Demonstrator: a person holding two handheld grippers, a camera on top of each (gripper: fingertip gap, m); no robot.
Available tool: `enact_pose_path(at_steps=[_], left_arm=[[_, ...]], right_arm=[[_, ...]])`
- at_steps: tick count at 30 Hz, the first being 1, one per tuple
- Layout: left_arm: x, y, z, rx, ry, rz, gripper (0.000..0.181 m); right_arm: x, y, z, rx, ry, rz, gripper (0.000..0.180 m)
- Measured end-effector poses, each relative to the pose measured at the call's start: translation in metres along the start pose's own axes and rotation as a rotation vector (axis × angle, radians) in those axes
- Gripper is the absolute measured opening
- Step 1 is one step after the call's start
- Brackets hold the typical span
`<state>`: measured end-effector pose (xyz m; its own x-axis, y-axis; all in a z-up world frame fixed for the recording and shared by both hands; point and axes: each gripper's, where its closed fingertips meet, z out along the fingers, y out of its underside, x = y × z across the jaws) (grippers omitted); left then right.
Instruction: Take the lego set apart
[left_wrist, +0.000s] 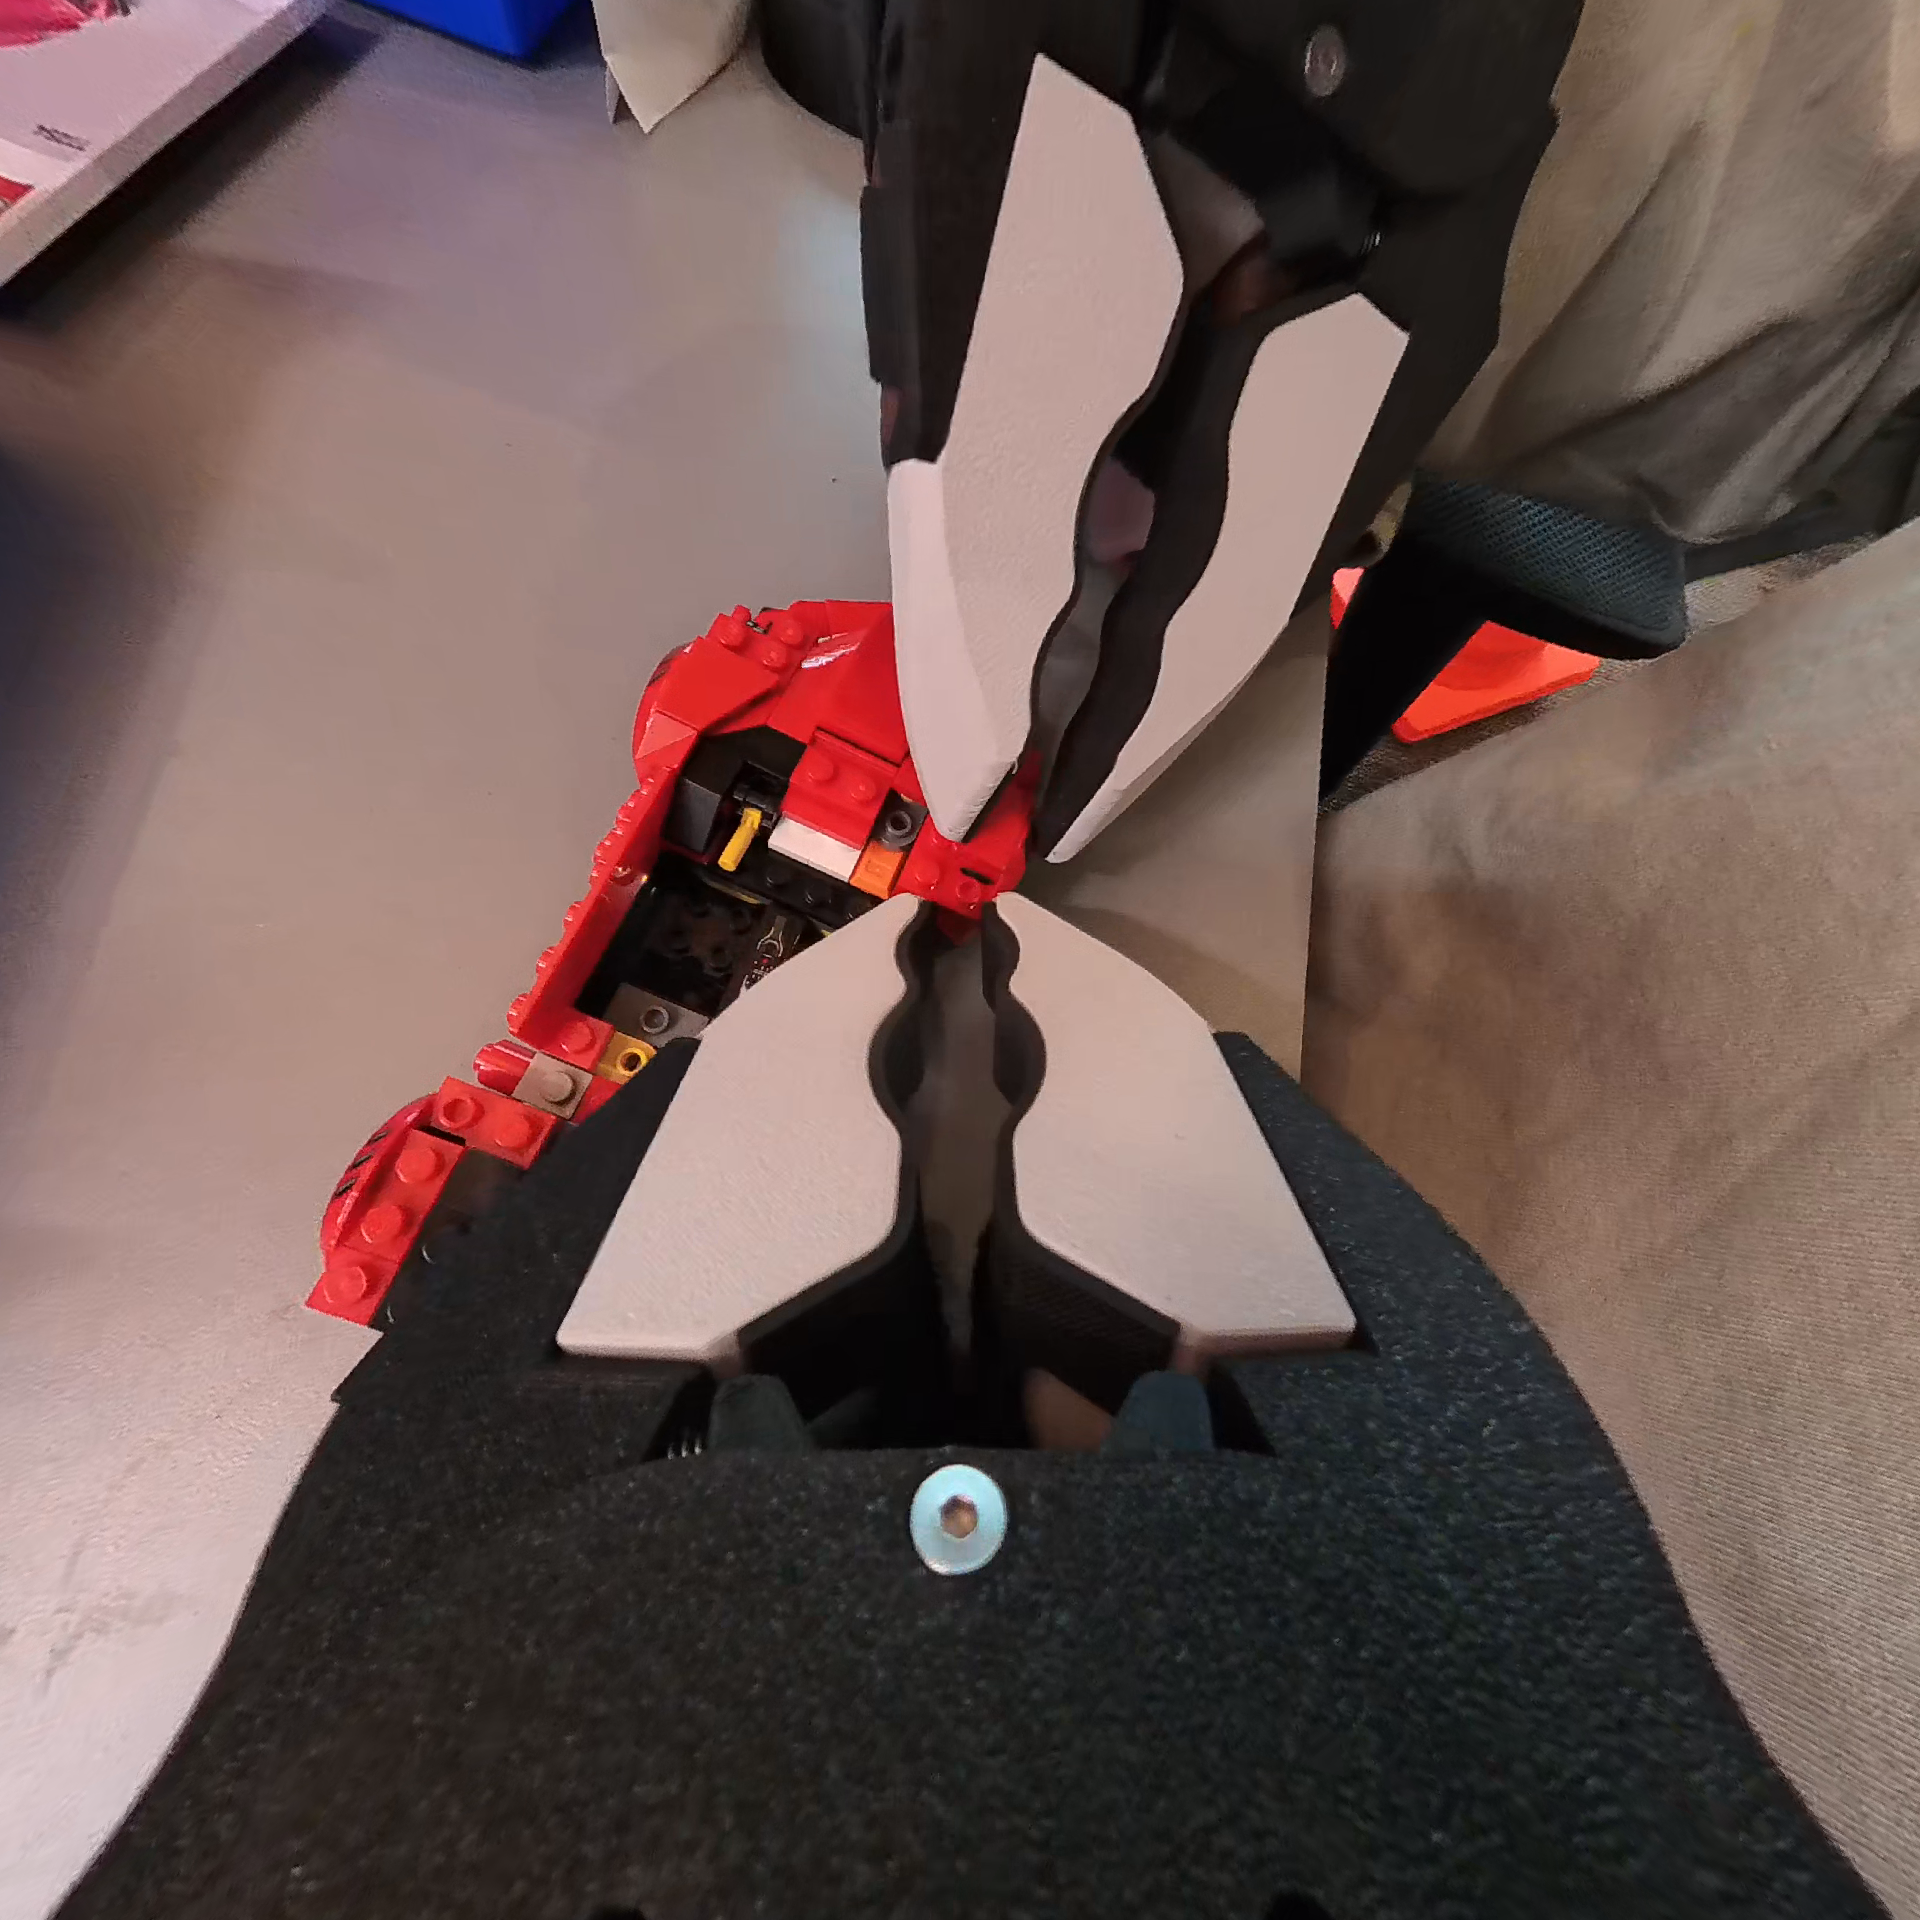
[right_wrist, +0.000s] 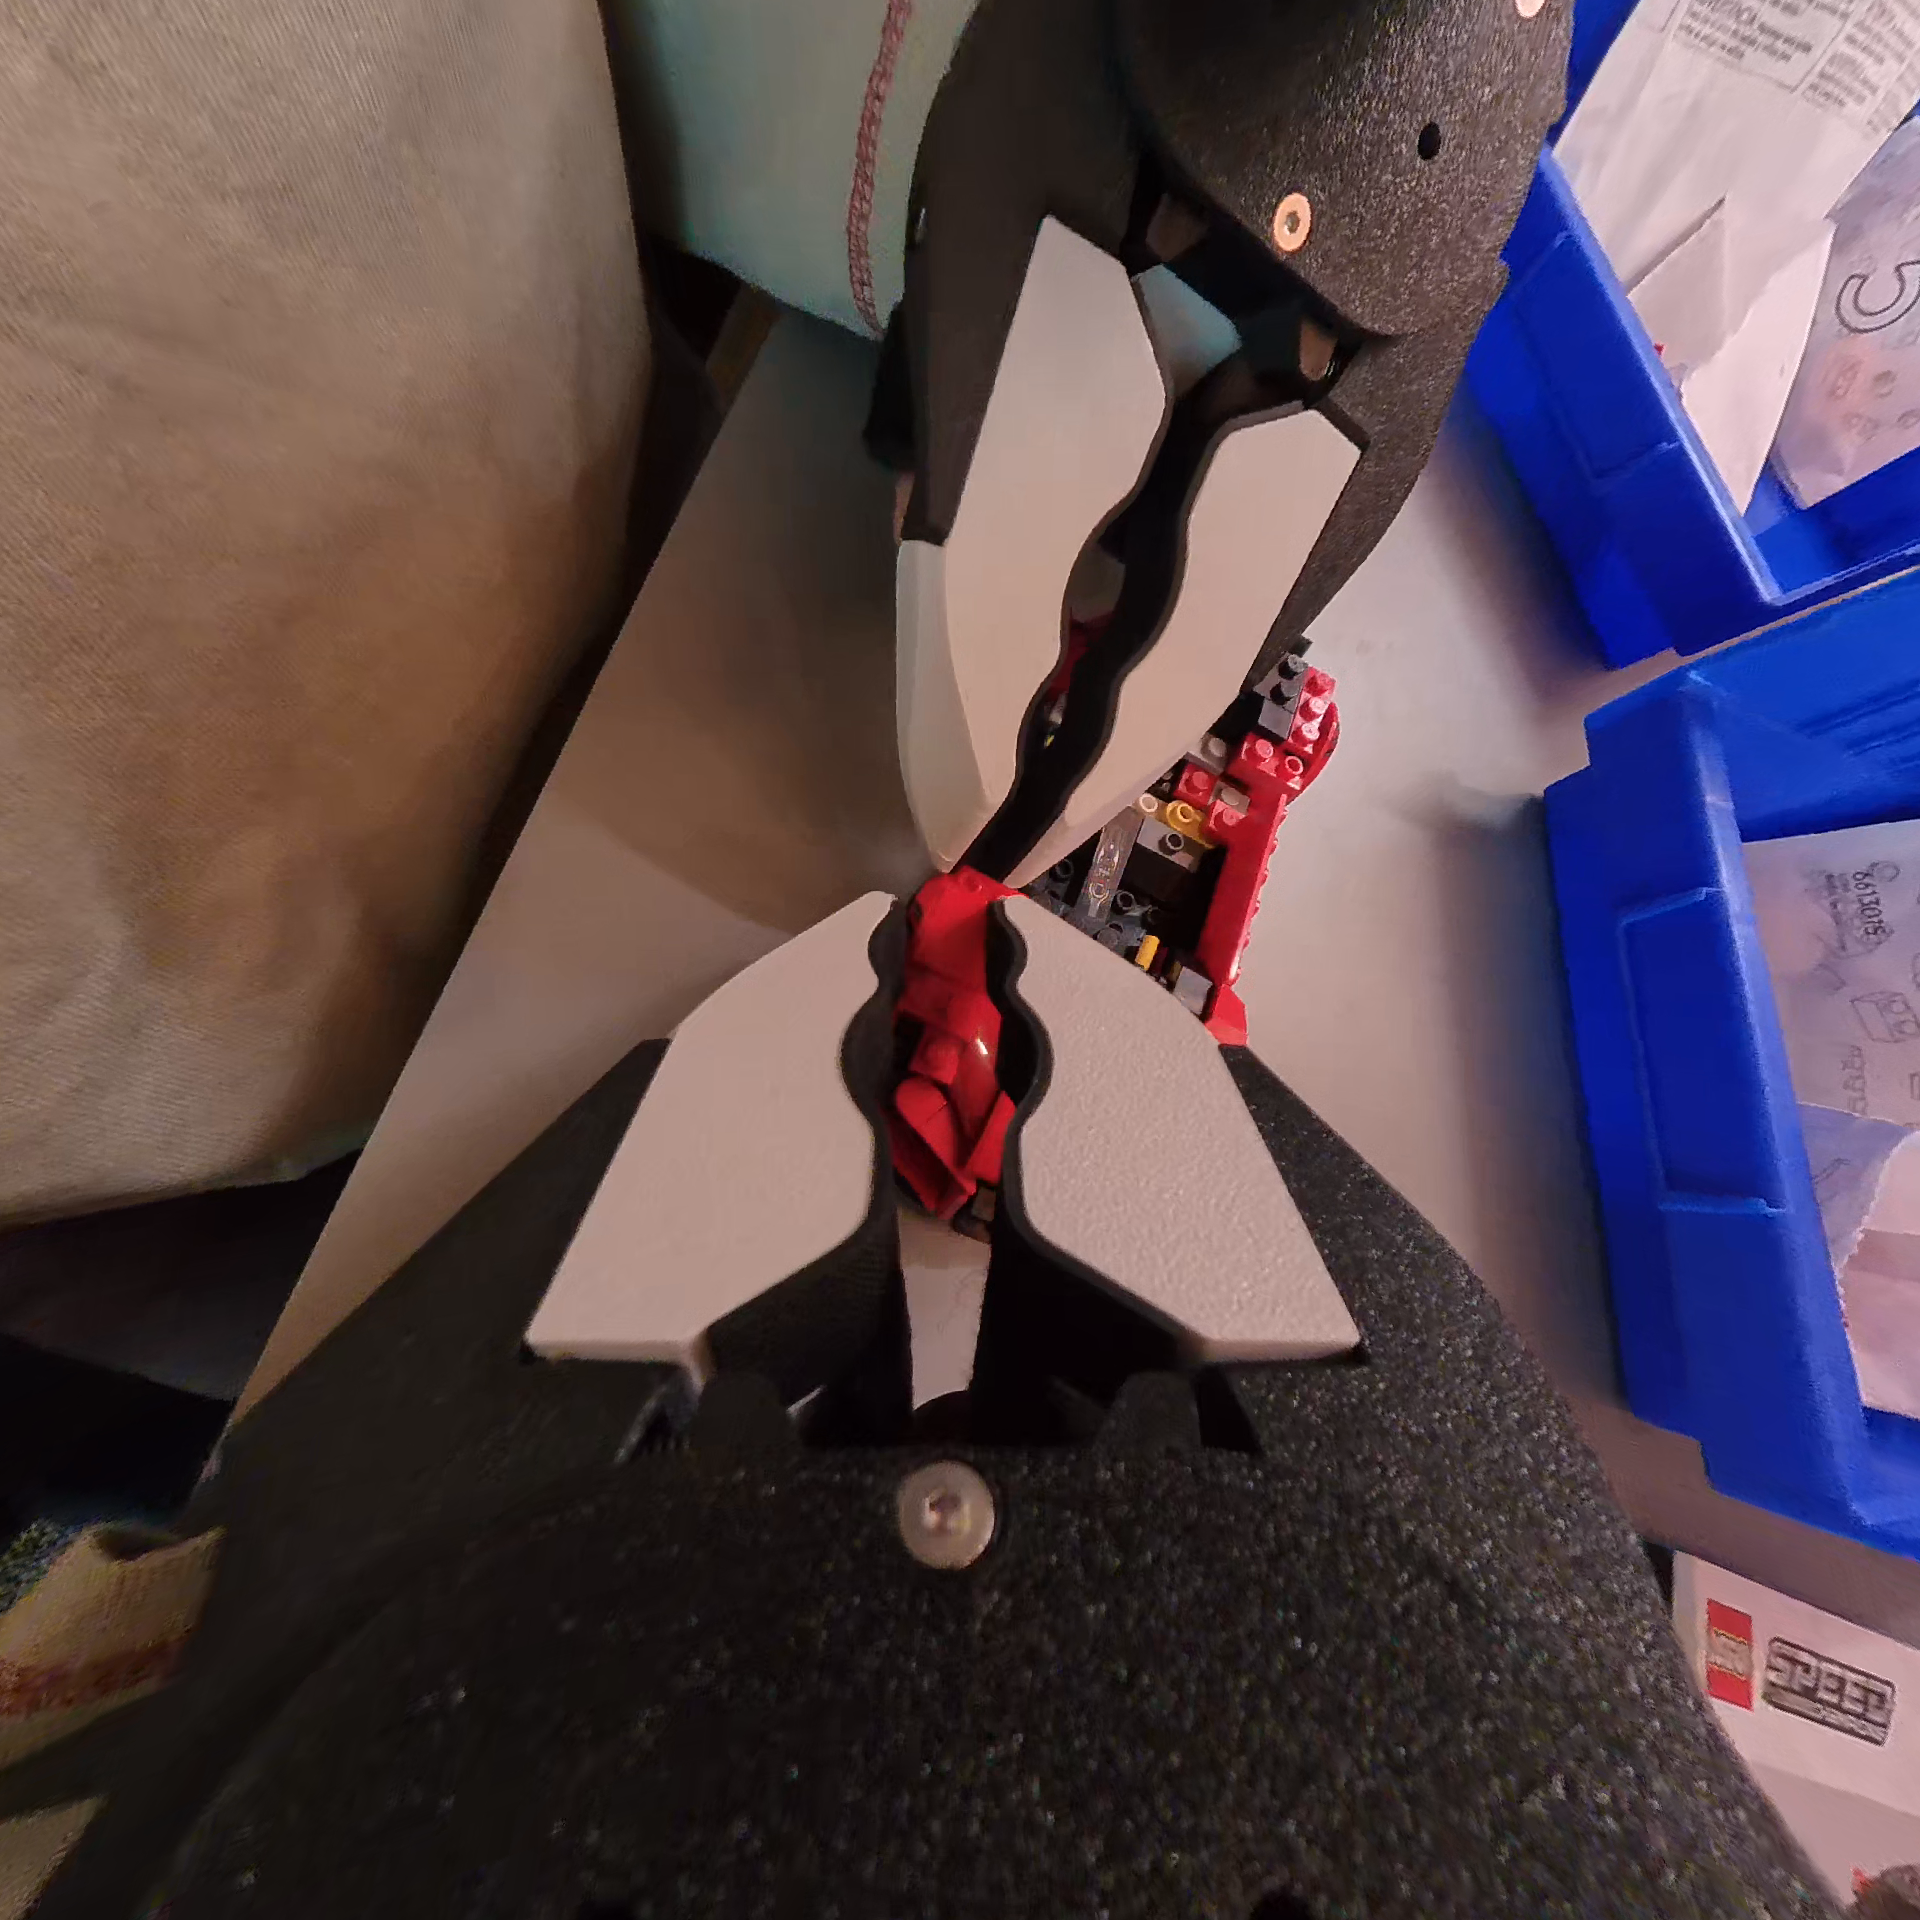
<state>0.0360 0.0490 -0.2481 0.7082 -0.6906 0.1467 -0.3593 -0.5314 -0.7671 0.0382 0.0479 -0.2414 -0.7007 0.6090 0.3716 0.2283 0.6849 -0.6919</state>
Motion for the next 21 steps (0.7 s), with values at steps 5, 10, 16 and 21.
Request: enact_pose_path(at_steps=[5, 10, 16, 21], left_arm=[[-0.0007, -0.0002, 0.0001, -0.002, 0.003, -0.013, 0.008], [0.0000, 0.0002, 0.0001, -0.015, 0.018, -0.041, 0.009], [-0.0022, 0.0001, 0.0002, -0.025, 0.029, -0.077, 0.009], [-0.0023, 0.0001, 0.0004, -0.035, 0.043, -0.104, 0.009]], right_arm=[[0.0011, 0.0000, -0.0002, 0.053, 0.008, 0.024, 0.014], [0.0004, -0.0006, -0.0002, 0.041, 0.032, -0.046, 0.015], [0.0035, 0.0001, -0.0008, 0.022, 0.079, -0.090, 0.015], [0.0036, -0.0001, -0.0013, 0.002, 0.121, -0.135, 0.014]])
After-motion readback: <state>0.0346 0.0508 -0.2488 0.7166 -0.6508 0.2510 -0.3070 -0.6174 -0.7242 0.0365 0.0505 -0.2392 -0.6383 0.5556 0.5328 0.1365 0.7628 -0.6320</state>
